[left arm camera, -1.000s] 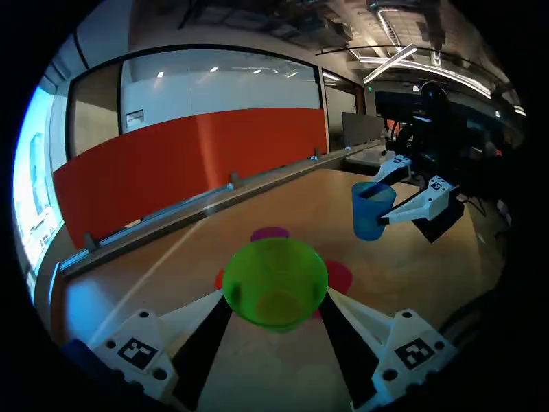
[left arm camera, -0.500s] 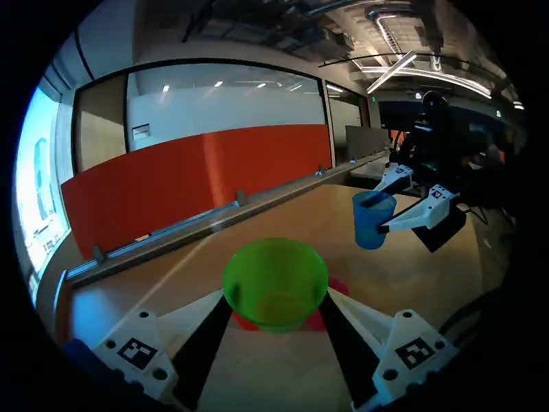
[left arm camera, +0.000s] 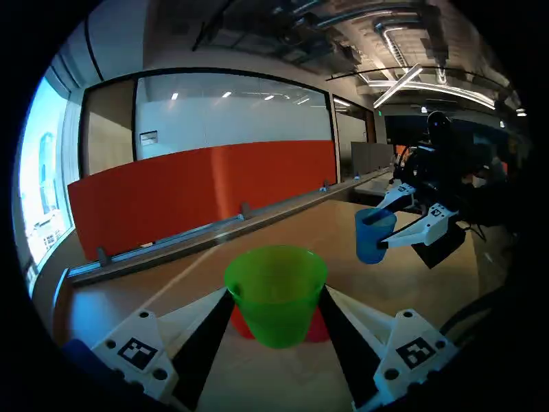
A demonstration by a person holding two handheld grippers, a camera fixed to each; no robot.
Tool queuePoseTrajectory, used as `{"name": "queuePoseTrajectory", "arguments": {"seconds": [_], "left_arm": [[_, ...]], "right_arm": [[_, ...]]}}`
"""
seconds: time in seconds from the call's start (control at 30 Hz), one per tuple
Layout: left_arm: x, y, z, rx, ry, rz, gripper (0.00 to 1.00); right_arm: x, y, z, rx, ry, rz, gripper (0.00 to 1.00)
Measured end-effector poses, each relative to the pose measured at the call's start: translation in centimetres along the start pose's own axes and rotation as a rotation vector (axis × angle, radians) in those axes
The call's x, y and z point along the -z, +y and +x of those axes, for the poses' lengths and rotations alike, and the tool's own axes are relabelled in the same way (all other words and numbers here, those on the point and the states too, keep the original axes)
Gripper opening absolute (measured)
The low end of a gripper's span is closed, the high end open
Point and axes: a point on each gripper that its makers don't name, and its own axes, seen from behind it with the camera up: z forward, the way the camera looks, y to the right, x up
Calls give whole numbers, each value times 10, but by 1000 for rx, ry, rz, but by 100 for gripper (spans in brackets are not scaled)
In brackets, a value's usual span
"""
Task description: Pour water
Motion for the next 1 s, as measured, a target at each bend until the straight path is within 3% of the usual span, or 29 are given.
{"name": "queuePoseTrajectory", "arguments": {"seconds": [0.2,0.6,1.0], "left_arm": [[4,1,11,19,42,8,84],[10,0,18,20,65,12,84],[12,0,20,22,73,14,84]], "right_arm": [[0,-1,6,-6,12,-1,88],[2,-3,11,-1,38,-4,88],[2,-2,29,-3,123,-13,88]]}}
